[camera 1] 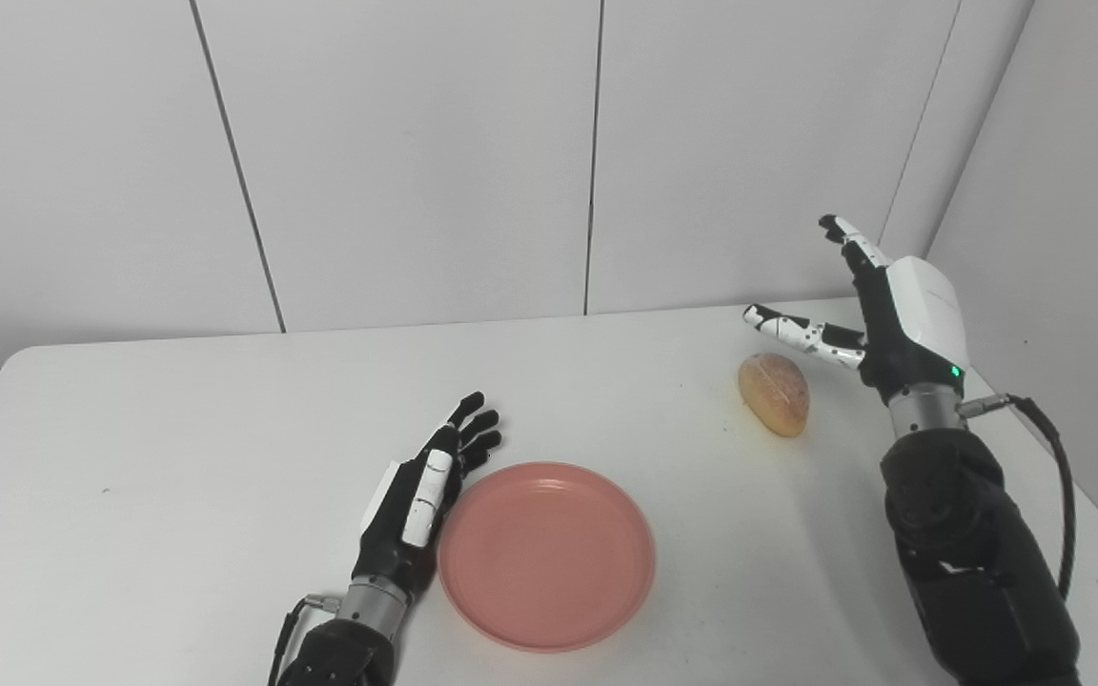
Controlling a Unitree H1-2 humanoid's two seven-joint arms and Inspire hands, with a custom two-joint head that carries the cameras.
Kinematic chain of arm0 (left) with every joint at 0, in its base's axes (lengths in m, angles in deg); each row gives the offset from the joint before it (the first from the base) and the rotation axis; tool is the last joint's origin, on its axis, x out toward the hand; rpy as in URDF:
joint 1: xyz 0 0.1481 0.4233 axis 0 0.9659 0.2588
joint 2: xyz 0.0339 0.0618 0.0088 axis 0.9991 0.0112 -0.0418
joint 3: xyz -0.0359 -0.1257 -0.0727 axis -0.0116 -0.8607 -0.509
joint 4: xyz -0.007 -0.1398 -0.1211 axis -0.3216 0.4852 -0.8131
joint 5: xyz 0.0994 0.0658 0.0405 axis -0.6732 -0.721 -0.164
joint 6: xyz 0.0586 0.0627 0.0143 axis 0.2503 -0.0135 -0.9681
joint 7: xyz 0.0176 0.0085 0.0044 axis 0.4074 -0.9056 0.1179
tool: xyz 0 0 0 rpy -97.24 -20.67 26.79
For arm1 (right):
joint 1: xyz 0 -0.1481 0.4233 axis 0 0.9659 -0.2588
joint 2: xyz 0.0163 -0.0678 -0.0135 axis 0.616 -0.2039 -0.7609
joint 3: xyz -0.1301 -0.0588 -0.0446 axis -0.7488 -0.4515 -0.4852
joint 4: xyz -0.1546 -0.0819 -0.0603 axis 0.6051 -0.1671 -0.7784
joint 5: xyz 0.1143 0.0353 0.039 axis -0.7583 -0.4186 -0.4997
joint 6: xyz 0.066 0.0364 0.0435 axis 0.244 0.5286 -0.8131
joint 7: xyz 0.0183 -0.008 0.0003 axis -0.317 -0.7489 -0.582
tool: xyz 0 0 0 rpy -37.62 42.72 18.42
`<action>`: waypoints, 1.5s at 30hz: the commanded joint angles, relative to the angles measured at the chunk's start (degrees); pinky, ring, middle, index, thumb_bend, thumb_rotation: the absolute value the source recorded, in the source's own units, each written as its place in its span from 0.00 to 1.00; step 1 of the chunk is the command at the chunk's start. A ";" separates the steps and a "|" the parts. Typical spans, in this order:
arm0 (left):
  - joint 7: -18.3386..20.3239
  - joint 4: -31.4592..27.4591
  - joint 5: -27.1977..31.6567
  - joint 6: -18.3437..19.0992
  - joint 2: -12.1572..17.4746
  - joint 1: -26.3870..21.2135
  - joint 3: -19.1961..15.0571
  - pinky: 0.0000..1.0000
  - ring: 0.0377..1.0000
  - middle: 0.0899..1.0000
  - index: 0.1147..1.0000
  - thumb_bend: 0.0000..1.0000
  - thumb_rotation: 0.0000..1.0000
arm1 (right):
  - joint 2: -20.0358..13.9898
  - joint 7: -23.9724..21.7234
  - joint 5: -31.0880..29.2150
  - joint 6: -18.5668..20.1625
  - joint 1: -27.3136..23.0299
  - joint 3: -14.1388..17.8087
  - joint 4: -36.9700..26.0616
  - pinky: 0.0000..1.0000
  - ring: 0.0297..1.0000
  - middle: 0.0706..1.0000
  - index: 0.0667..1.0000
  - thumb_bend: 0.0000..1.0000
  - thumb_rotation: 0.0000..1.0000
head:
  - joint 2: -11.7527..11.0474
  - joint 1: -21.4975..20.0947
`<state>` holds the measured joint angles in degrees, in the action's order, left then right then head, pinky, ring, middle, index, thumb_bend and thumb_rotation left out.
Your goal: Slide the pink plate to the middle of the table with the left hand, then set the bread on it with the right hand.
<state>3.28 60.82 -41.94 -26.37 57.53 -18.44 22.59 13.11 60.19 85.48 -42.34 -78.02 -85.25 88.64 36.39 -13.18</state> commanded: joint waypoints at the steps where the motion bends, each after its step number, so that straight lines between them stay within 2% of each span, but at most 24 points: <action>1: -0.14 0.15 -0.29 0.15 0.40 1.13 0.02 0.93 0.89 0.91 0.90 0.75 1.00 | -2.13 0.20 1.34 1.23 -3.70 -0.68 1.40 0.76 0.85 0.85 0.86 0.85 0.65 | -0.08 0.06; 7: -0.33 -0.46 -0.45 0.85 0.16 1.14 0.03 0.94 0.90 0.91 0.90 0.75 1.00 | -4.74 -0.44 3.09 2.80 -6.54 -3.71 7.95 0.78 0.83 0.83 0.85 0.87 0.65 | 0.83 0.97; 12: -0.30 -0.99 -0.64 1.50 0.30 1.22 0.16 0.95 0.90 0.91 0.90 0.77 1.00 | -5.54 -1.35 3.54 4.17 -7.89 -5.76 11.48 0.77 0.82 0.82 0.84 0.91 0.65 | 0.96 0.80; 18: 0.00 -3.17 -0.35 3.25 0.77 1.69 0.14 0.96 0.91 0.91 0.91 0.77 1.00 | -5.34 -1.75 4.03 5.68 -9.34 -8.58 15.42 0.78 0.82 0.82 0.83 0.90 0.60 | 0.73 -1.83; 23: 0.66 -3.34 0.58 3.11 1.24 1.81 -0.11 0.96 0.91 0.91 0.91 0.75 1.00 | -5.03 -2.83 5.39 8.70 -10.53 -11.57 17.85 0.78 0.82 0.82 0.84 0.91 0.61 | 0.32 -4.11; 28: 0.17 -2.28 0.39 2.32 1.02 1.82 -0.26 0.92 0.88 0.89 0.89 0.75 1.00 | -4.97 -3.76 7.22 10.77 -11.23 -14.54 19.51 0.73 0.76 0.76 0.81 0.91 0.62 | 0.29 -4.40; 32: 0.41 -1.55 0.29 1.31 1.14 1.76 -0.15 0.92 0.88 0.89 0.89 0.75 1.00 | -4.81 -5.51 8.30 11.56 -11.15 -15.37 19.75 0.72 0.74 0.74 0.79 0.90 0.60 | 0.25 -4.35; 38: 0.82 -2.01 0.81 1.62 1.26 1.81 -0.25 0.92 0.89 0.90 0.90 0.76 1.00 | -4.55 -5.40 8.28 11.51 -11.24 -15.69 20.94 0.72 0.73 0.73 0.76 0.89 0.53 | 0.36 -4.32; 40: 0.84 -2.13 0.70 1.61 1.28 1.82 -0.19 0.92 0.89 0.90 0.90 0.76 1.00 | -4.30 -5.28 7.62 11.47 -11.16 -15.45 21.05 0.68 0.70 0.72 0.76 0.87 0.47 | 0.37 -4.24; 41: 0.85 -2.10 0.67 1.51 1.27 1.82 -0.18 0.92 0.89 0.90 0.90 0.76 1.00 | -4.17 -5.18 7.22 11.44 -11.08 -15.29 21.02 0.58 0.66 0.69 0.77 0.85 0.42 | 0.37 -4.24; 43: 0.95 -2.19 0.83 1.63 1.20 1.85 -0.26 0.92 0.89 0.90 0.90 0.76 1.00 | -4.01 -4.57 6.35 11.02 -10.88 -15.04 20.91 0.47 0.59 0.65 0.77 0.82 0.35 | 0.36 -4.20; 44: 1.00 -2.30 0.91 1.79 1.17 1.87 -0.30 0.92 0.89 0.90 0.90 0.76 1.00 | -3.98 -4.25 6.18 10.79 -10.81 -15.01 20.90 0.45 0.57 0.64 0.77 0.81 0.32 | 0.41 -4.21; 45: 1.04 -2.44 0.99 1.88 1.12 1.91 -0.31 0.92 0.89 0.90 0.90 0.76 1.00 | -3.85 -3.31 5.77 10.10 -10.65 -14.73 21.00 0.41 0.52 0.59 0.75 0.80 0.25 | 0.42 -4.20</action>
<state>3.85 58.11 -41.72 -22.98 58.51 -16.82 22.46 9.80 54.27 91.50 -31.38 -86.04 -100.94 111.01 36.83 -17.40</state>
